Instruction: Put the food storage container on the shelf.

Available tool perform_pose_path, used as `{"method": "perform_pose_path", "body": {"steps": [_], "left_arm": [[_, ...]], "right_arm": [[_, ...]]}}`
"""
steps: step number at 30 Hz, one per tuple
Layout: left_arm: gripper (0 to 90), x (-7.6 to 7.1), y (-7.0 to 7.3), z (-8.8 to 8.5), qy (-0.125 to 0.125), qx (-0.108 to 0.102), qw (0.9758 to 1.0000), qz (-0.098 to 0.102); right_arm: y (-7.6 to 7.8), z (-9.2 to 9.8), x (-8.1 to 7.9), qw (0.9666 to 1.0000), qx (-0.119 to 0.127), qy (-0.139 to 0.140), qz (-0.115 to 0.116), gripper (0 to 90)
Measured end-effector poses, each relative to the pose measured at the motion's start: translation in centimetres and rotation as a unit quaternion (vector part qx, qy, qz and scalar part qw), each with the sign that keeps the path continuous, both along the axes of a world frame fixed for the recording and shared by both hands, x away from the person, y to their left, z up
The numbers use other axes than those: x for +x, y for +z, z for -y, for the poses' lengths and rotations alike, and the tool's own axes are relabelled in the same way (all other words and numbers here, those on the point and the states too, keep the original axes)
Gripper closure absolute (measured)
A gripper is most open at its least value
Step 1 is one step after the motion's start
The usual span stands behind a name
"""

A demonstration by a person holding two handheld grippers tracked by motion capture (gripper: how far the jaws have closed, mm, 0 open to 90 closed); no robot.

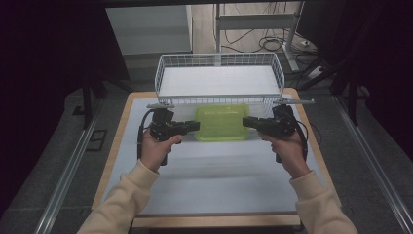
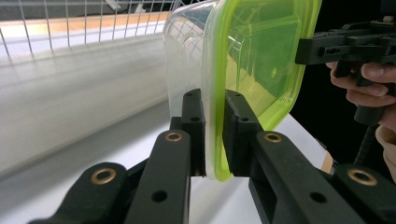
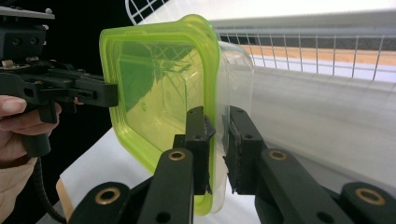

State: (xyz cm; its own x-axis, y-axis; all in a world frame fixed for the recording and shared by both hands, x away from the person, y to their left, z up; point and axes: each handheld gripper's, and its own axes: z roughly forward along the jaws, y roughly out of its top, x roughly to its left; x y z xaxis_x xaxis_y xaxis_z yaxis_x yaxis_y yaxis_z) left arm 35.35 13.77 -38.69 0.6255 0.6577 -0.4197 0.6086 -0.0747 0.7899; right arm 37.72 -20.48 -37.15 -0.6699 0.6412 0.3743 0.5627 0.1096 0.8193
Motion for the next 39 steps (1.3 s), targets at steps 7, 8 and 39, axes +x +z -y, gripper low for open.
{"method": "perform_pose_path", "body": {"steps": [7, 8, 39], "left_arm": [[80.9, 0.9, 1.4, -0.1, -0.001, -0.002, 1.0, 0.001], [80.9, 1.1, 1.5, -0.1, -0.001, -0.001, 1.0, 0.003], [80.8, 4.8, 5.6, -0.1, 0.011, -0.003, 0.9998, 0.016]], "right_arm": [[1.2, 0.0, 0.8, 1.0, 0.004, -0.001, 0.003, 80.5], [1.5, -0.1, 0.9, 1.0, 0.002, -0.002, 0.004, 80.5], [5.7, -0.6, 3.9, 0.9994, -0.002, -0.019, 0.03, 80.5]]}}
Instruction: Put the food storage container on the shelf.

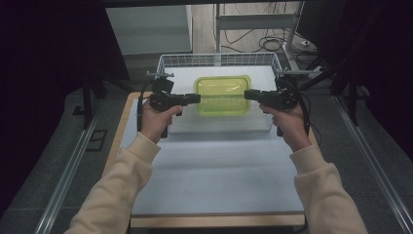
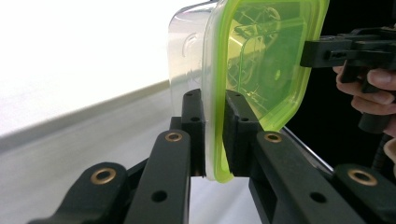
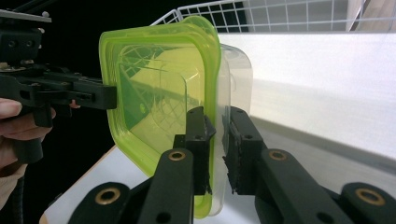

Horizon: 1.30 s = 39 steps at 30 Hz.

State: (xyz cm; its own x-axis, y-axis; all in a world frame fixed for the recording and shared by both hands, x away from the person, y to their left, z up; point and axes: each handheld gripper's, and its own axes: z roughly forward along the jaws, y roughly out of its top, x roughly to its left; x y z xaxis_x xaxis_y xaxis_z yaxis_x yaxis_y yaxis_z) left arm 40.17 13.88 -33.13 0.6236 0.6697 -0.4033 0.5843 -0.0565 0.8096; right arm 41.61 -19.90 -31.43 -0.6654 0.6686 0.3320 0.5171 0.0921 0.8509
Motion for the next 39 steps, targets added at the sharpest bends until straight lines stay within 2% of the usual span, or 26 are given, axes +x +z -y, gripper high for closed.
{"method": "perform_pose_path", "body": {"steps": [4, 14, 19, 25, 28, 34, 35, 36, 39], "left_arm": [[80.7, 1.2, 0.6, 0.0, 0.005, 0.002, 1.0, 0.006], [80.4, 3.6, 1.6, -0.2, 0.009, 0.015, 0.9998, 0.003], [80.3, 4.7, 1.9, -0.1, 0.012, 0.011, 0.9999, -0.001], [80.1, 6.1, 1.7, -0.2, 0.02, 0.011, 0.9996, -0.014], [80.1, 6.3, 1.6, -0.4, 0.021, 0.012, 0.9996, -0.015], [80.0, 7.3, 1.0, -0.5, 0.028, 0.018, 0.9989, -0.033], [80.0, 7.6, 0.9, -0.6, 0.027, 0.007, 0.9989, -0.037], [80.1, 7.8, 0.9, -0.7, 0.03, -0.003, 0.9987, -0.042], [80.0, 8.5, 1.0, -0.6, 0.027, -0.005, 0.9983, -0.052]], "right_arm": [[0.5, -0.1, 1.1, 1.0, 0.004, -0.005, -0.002, 80.5], [1.4, -0.5, 3.0, 0.9998, 0.004, -0.017, -0.007, 80.5], [1.9, -0.6, 4.1, 0.9997, 0.002, -0.023, -0.011, 80.4], [1.8, -0.9, 5.6, 0.9993, 0.001, -0.033, -0.019, 80.2], [1.7, -1.1, 6.0, 0.9992, 0.003, -0.034, -0.023, 80.1], [1.2, -1.7, 7.2, 0.9987, -0.01, -0.037, -0.034, 79.7], [1.0, -1.7, 7.4, 0.9985, -0.012, -0.039, -0.036, 79.6], [0.8, -1.7, 7.9, 0.998, -0.003, -0.044, -0.045, 79.5], [0.7, -1.6, 8.4, 0.9974, 0.002, -0.05, -0.053, 79.4]]}}
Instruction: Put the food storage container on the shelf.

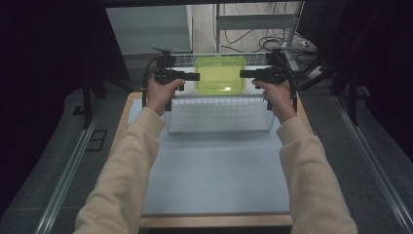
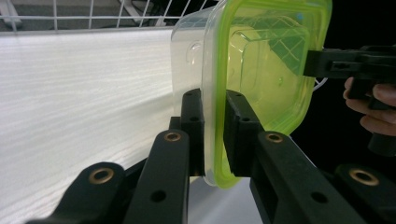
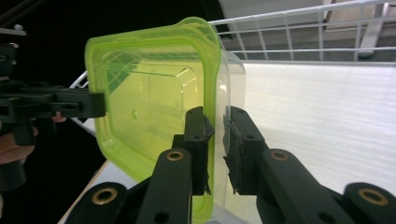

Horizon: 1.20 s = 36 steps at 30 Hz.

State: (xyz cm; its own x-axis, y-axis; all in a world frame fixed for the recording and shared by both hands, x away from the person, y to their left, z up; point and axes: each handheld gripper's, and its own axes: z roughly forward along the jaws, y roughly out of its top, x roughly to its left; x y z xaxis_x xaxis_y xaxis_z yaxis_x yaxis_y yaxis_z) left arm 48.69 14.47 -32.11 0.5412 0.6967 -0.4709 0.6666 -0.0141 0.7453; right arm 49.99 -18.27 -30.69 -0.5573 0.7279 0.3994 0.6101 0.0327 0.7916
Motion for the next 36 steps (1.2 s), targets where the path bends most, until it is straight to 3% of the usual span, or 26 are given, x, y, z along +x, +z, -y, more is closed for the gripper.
{"method": "perform_pose_path", "body": {"steps": [6, 10, 12, 18, 21, 27, 31, 36], "left_arm": [[79.5, 1.1, 0.3, 0.5, 0.006, 0.0, 0.9999, -0.013], [78.8, 1.6, 0.0, 0.7, 0.014, -0.013, 0.9996, -0.02], [76.9, 1.9, -0.3, 0.9, 0.017, -0.006, 0.9995, -0.025], [75.5, 2.2, -0.6, 1.0, 0.02, -0.019, 0.9994, -0.023], [73.4, 2.3, -0.6, 1.0, 0.022, -0.03, 0.9988, -0.032], [70.3, 2.6, -0.9, 1.0, 0.023, -0.034, 0.9988, -0.027], [64.2, 2.7, -1.1, 1.1, 0.033, -0.025, 0.999, -0.019], [47.0, 2.8, -1.3, 1.3, 0.033, -0.025, 0.9991, -0.006]], "right_arm": [[-0.1, 0.3, 1.1, 0.9999, 0.007, -0.012, -0.01, 78.7], [-0.1, 0.3, 1.3, 0.9998, 0.0, -0.018, -0.002, 77.5], [-0.1, 0.2, 1.4, 0.9998, -0.002, -0.018, 0.0, 76.7], [-0.3, 0.1, 1.6, 0.9997, -0.008, -0.024, 0.004, 73.7], [-0.6, 0.1, 1.9, 0.9995, -0.013, -0.027, 0.004, 69.7], [-0.9, 0.0, 2.3, 0.999, -0.023, -0.037, 0.007, 64.6], [-1.1, -0.1, 2.3, 0.9985, -0.031, -0.044, 0.008, 60.4], [-1.2, -0.4, 2.2, 0.998, -0.041, -0.047, 0.015, 52.8]]}}
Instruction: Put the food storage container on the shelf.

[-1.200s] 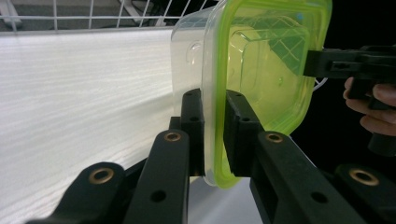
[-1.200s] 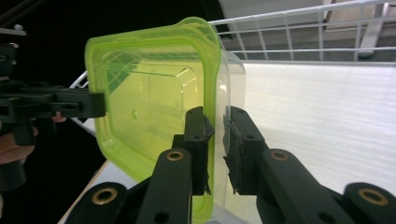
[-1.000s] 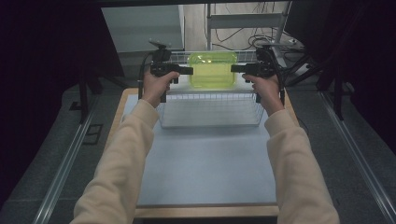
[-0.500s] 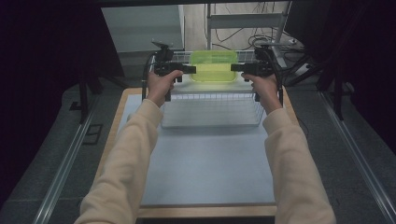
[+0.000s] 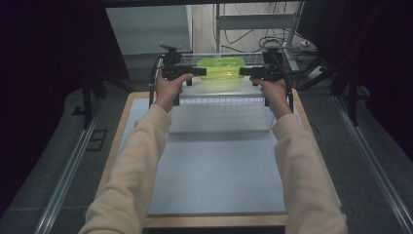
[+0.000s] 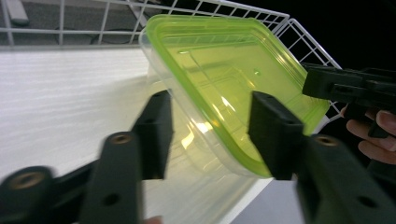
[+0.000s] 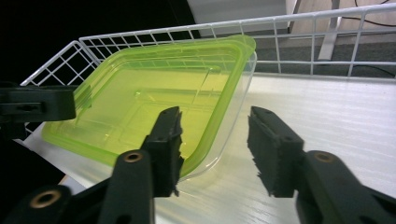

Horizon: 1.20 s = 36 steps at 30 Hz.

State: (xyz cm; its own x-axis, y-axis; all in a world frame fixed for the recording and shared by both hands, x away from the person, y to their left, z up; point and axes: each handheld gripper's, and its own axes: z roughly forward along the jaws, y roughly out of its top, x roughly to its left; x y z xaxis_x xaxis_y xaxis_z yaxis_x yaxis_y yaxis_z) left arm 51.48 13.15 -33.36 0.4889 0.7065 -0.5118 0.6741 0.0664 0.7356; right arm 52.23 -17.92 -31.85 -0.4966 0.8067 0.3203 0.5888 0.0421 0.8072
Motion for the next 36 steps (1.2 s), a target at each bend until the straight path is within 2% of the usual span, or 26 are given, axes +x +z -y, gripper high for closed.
{"method": "perform_pose_path", "body": {"steps": [2, 4, 9, 11, 12, 14, 16, 17, 20, 21, 22, 23, 24, 25, 27, 30, 31, 33, 36], "left_arm": [[36.4, 0.0, 0.0, 0.1, 0.005, 0.002, 1.0, 0.007], [30.6, -0.1, 0.1, 0.2, 0.009, 0.004, 0.9999, 0.013], [25.5, -0.7, 0.6, 0.0, 0.004, 0.011, 0.9996, 0.027], [24.2, -1.2, 0.9, -0.1, 0.006, 0.011, 0.9994, 0.033], [24.2, -1.5, 1.1, -0.3, 0.006, 0.01, 0.9993, 0.036], [23.8, -2.3, 1.4, -0.7, 0.003, 0.021, 0.9986, 0.048], [23.9, -3.3, 1.8, -1.4, -0.001, 0.046, 0.9972, 0.06], [24.0, -4.0, 1.9, -1.8, -0.002, 0.052, 0.9968, 0.061], [24.3, -5.7, 1.9, -2.6, -0.005, 0.043, 0.9972, 0.062], [24.5, -6.4, 1.8, -2.9, -0.007, 0.045, 0.9967, 0.066], [24.5, -7.1, 1.7, -3.1, -0.008, 0.048, 0.9964, 0.07], [24.4, -7.8, 1.5, -3.2, -0.004, 0.043, 0.9964, 0.073], [24.2, -8.6, 1.3, -3.3, -0.01, 0.049, 0.9957, 0.078], [23.2, -9.6, 1.0, -3.4, -0.012, 0.054, 0.9948, 0.085], [23.3, -11.0, 0.4, -3.6, -0.017, 0.062, 0.9936, 0.094], [23.5, -13.3, -0.9, -3.9, -0.03, 0.048, 0.9933, 0.101], [23.8, -14.0, -1.5, -4.0, -0.033, 0.046, 0.9929, 0.104], [23.8, -15.4, -2.7, -4.1, -0.042, 0.04, 0.9929, 0.104], [23.7, -17.2, -4.6, -4.2, -0.052, 0.041, 0.9924, 0.104]], "right_arm": [[0.0, -0.1, -0.1, 1.0, -0.006, -0.003, 0.001, 48.1], [0.1, -0.1, -0.2, 1.0, -0.008, -0.005, 0.004, 43.3], [0.6, 0.3, -0.8, 0.9998, 0.001, -0.006, 0.02, 36.1], [1.1, 0.5, -1.7, 0.9993, 0.005, 0.004, 0.038, 34.3], [1.1, 0.5, -1.7, 0.9993, 0.005, 0.004, 0.038, 34.3], [1.5, 0.7, -3.0, 0.9984, -0.002, 0.011, 0.056, 31.8], [1.6, 0.8, -3.4, 0.9981, -0.004, 0.015, 0.06, 31.2], [1.6, 1.0, -3.8, 0.9978, -0.003, 0.018, 0.063, 30.8], [1.5, 1.3, -5.2, 0.9969, -0.001, 0.038, 0.069, 29.6], [1.3, 1.5, -6.4, 0.9959, -0.005, 0.049, 0.076, 29.1], [1.3, 1.5, -6.4, 0.9959, -0.005, 0.049, 0.076, 29.1], [1.1, 1.6, -7.1, 0.9952, -0.006, 0.055, 0.081, 28.8], [1.0, 1.7, -7.7, 0.9946, -0.006, 0.061, 0.084, 28.4], [0.5, 2.0, -9.3, 0.9926, -0.016, 0.076, 0.093, 27.8], [0.3, 2.1, -9.6, 0.9923, -0.017, 0.078, 0.094, 27.5], [-0.8, 2.6, -11.7, 0.9901, -0.021, 0.096, 0.1, 26.9], [-1.5, 2.9, -12.9, 0.9893, -0.021, 0.104, 0.1, 26.8], [-1.9, 3.0, -13.3, 0.9888, -0.021, 0.107, 0.102, 26.7], [-3.7, 3.5, -14.7, 0.9882, -0.02, 0.113, 0.102, 26.6]]}}
